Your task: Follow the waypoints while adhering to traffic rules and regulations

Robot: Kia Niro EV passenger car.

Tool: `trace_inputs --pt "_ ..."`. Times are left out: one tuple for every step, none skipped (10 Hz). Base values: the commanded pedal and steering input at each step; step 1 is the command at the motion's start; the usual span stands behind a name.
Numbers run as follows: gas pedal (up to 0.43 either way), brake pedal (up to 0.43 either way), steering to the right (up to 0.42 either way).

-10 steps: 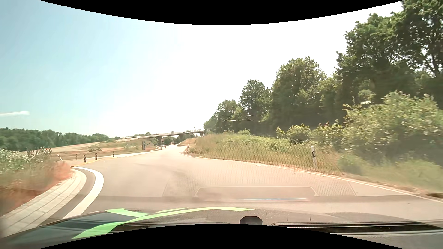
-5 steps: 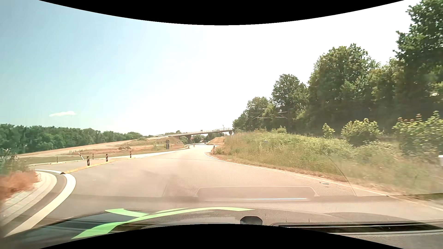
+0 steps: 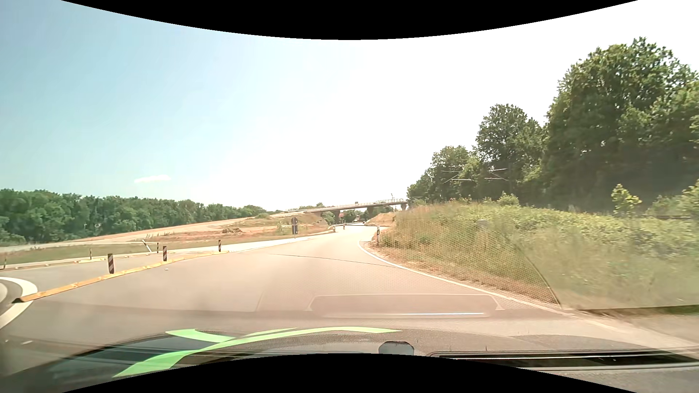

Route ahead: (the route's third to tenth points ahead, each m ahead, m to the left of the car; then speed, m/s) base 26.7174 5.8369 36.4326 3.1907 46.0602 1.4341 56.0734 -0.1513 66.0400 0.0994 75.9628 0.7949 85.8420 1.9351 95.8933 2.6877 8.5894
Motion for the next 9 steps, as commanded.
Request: trace_inputs --pt "0.26 0.0 -0.121" --pt "0.26 0.0 -0.107" --pt "0.268 0.0 -0.091" --pt "0.268 0.0 -0.072" --pt "0.28 0.0 -0.054" --pt "0.28 0.0 -0.035" --pt "0.28 0.0 -0.011" --pt "0.287 0.0 0.001" --pt "0.299 0.0 0.001"
